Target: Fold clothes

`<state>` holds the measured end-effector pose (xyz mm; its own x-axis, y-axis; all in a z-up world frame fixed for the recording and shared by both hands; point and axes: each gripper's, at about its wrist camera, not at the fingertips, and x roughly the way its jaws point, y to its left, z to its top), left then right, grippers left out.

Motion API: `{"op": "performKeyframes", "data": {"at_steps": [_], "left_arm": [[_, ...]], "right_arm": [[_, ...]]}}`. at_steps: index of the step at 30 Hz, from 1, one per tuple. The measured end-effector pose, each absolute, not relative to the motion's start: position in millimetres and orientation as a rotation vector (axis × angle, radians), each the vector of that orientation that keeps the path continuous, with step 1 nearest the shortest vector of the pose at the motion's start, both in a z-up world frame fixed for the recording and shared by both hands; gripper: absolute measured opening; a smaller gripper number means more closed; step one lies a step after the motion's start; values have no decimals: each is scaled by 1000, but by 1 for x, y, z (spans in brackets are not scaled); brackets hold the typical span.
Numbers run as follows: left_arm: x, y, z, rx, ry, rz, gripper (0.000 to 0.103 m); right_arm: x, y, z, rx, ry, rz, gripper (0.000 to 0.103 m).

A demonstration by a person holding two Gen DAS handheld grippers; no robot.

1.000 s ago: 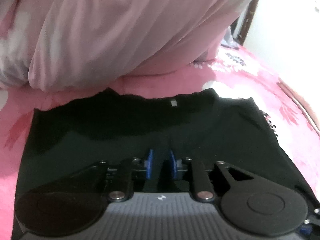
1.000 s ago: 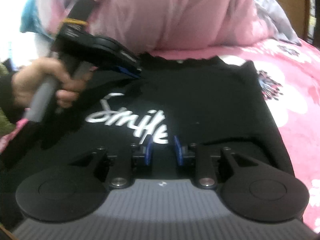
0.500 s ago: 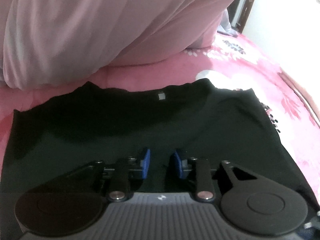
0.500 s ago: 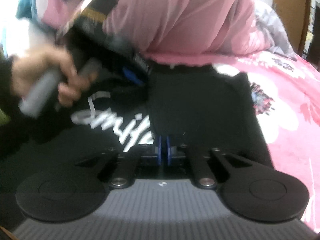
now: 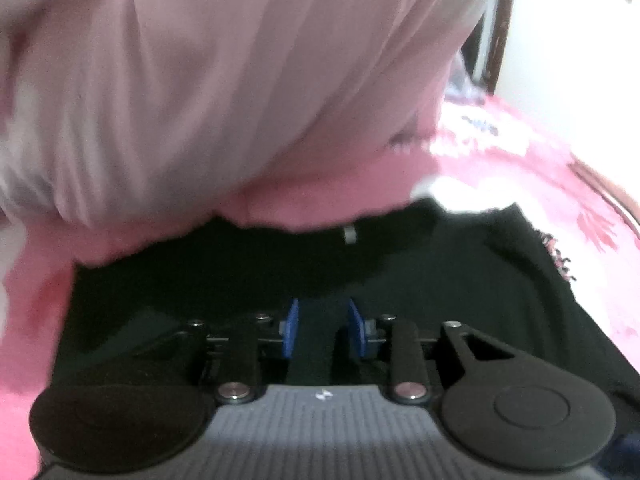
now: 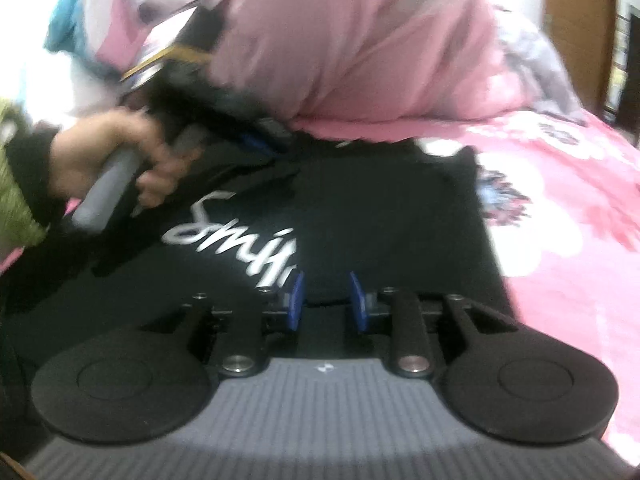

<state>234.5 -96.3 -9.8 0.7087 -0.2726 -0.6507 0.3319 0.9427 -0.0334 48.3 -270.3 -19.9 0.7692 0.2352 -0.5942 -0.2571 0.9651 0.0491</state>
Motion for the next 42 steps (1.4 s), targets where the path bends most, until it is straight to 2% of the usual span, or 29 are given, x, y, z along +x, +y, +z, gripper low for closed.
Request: {"op": "performKeyframes", "data": {"at_steps": [3, 5, 10, 14, 18, 22, 26, 31, 32, 34, 36, 42], "left_arm": [[219, -109, 3, 114, 662, -399, 32], [210, -124, 9, 137, 654, -462, 33], [197, -165, -5, 183, 703, -564, 33], [198, -170, -36, 222, 787, -506, 33], [193, -158, -38, 191, 745, -508, 33], [195, -154, -37, 175, 693, -477, 33], [204, -155, -44, 172, 703, -436, 35], [199, -153, -49, 183, 673, -430, 36], [198, -152, -49, 179, 671, -429, 36], [198, -152, -50, 169, 668, -427, 36], [198, -151, -50, 163, 667, -423, 36], [198, -150, -51, 144, 666, -415, 36]], "right_arm": [[60, -293, -26, 12, 659, 222, 23], [67, -307, -30, 44, 672, 192, 18], [86, -345, -40, 123, 703, 117, 12], [86, -363, -37, 163, 712, 98, 12], [101, -385, -16, 167, 713, 42, 14], [154, -417, -4, 366, 700, 104, 19], [222, -439, -22, 562, 730, 149, 19], [267, -446, -54, 711, 791, 165, 20], [268, -445, -56, 725, 787, 176, 19], [270, -445, -60, 752, 779, 197, 4], [272, -444, -61, 766, 761, 208, 0], [263, -461, -60, 867, 701, 195, 4]]}}
